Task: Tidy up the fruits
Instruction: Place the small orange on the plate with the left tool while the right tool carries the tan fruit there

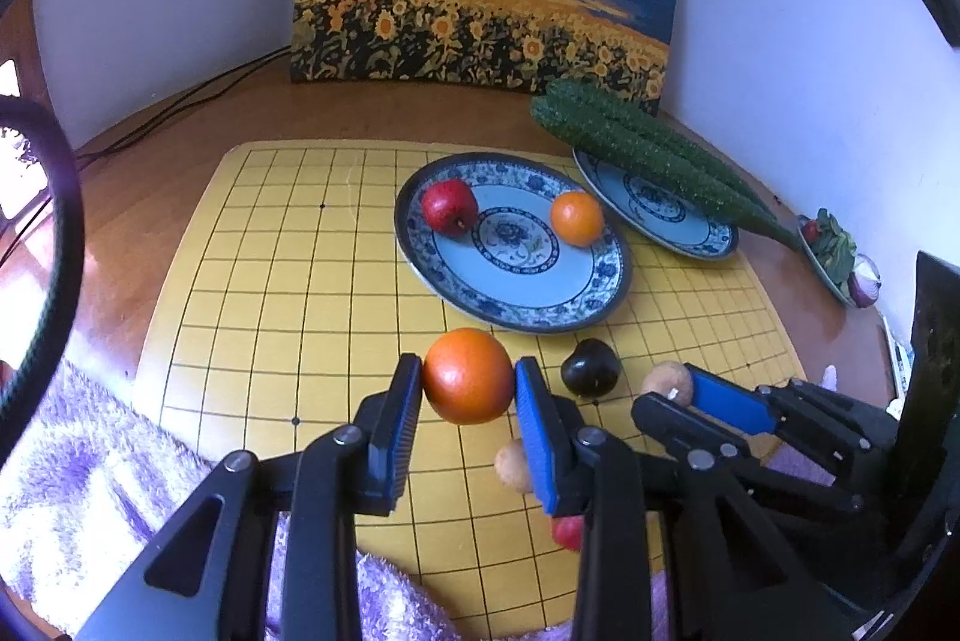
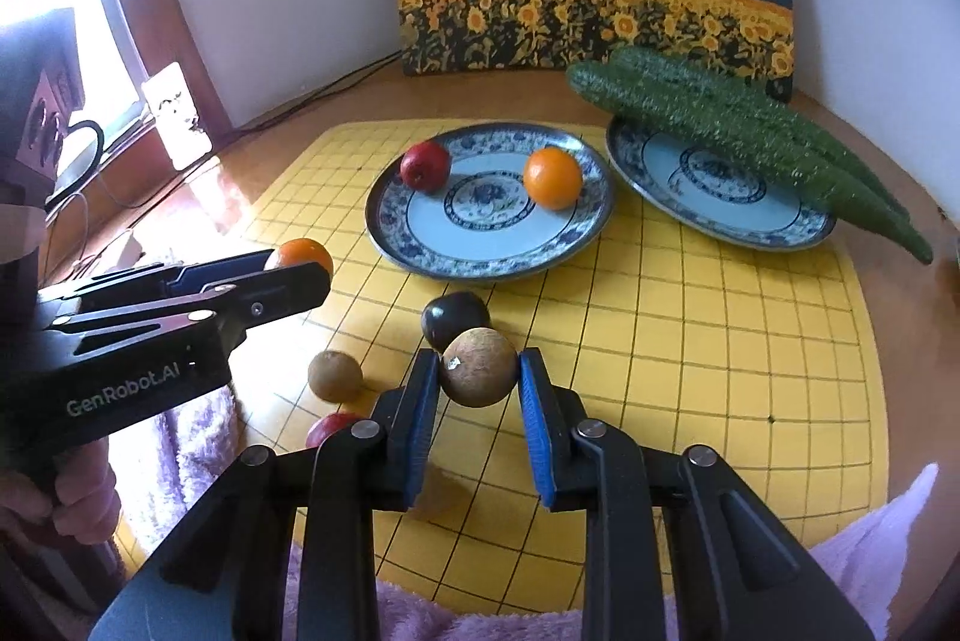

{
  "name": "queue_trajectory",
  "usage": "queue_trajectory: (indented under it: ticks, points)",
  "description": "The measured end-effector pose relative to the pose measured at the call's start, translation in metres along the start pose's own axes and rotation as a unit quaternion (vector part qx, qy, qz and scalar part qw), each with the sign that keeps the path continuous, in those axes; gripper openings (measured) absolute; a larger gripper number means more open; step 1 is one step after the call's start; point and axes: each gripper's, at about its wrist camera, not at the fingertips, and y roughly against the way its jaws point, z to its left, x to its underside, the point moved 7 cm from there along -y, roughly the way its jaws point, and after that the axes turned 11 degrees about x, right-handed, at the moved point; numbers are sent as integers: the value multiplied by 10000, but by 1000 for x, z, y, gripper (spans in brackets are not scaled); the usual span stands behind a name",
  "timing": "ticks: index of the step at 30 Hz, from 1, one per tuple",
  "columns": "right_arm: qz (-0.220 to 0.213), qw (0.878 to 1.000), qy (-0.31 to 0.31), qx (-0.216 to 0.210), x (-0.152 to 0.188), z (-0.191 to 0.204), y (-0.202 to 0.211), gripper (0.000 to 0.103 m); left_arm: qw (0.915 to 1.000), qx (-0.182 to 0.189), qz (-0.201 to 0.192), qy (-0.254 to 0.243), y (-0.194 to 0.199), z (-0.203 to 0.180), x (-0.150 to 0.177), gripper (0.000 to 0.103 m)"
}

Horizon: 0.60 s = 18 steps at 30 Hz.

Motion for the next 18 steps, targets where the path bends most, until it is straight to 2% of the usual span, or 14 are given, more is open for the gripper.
queue_trajectory:
  ticks: [18]
  points:
    - [-76, 10000, 48, 36, -37, -11, -9, 28, 9996, -23, 161, -244, -31, -11, -35, 33]
